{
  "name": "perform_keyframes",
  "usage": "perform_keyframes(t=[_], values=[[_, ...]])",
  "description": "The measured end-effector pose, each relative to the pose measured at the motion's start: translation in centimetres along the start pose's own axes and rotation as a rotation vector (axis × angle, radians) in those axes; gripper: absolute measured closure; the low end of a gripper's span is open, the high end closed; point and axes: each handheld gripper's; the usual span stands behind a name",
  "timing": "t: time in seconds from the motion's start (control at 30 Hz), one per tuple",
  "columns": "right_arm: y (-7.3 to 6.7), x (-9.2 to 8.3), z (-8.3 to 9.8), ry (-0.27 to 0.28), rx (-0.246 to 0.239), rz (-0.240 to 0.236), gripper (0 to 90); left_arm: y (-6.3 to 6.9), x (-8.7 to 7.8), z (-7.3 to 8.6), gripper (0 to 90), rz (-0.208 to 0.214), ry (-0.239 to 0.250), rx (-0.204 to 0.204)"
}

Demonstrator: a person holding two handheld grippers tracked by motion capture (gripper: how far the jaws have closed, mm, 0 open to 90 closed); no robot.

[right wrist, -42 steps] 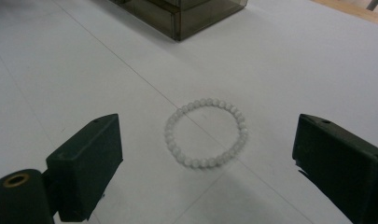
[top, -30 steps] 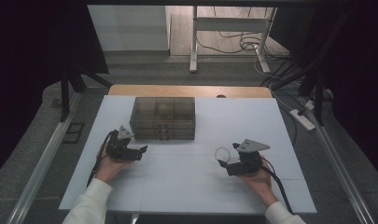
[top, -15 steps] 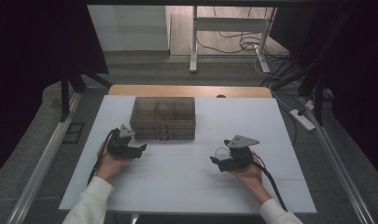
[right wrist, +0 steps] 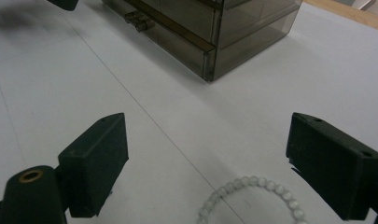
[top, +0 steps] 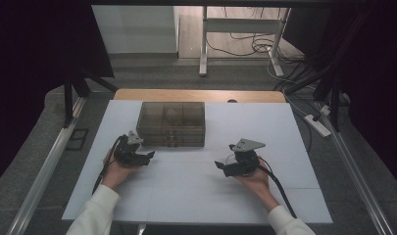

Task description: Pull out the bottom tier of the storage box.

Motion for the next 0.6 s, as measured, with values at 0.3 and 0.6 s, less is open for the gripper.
perform_keyframes(t=[0.3, 0.6], values=[[-0.25, 0.38, -0.26, 0.000, -0.002, -0.007, 12.5, -0.05, 0.34, -0.01, 22.7, -0.003, -0.008, 0.011], [-0.34, 0.53, -0.43, 0.002, -0.001, -0.012, 12.6, 0.05, 0.72, -0.09, 22.9, -0.009, -0.019, 0.026]])
Point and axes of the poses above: each handheld gripper's, and its own axes: x roughly forward along the jaws, z roughly out of its underside, y roughly to its right, and after that the axes turned 14 degrees about z, right-handed
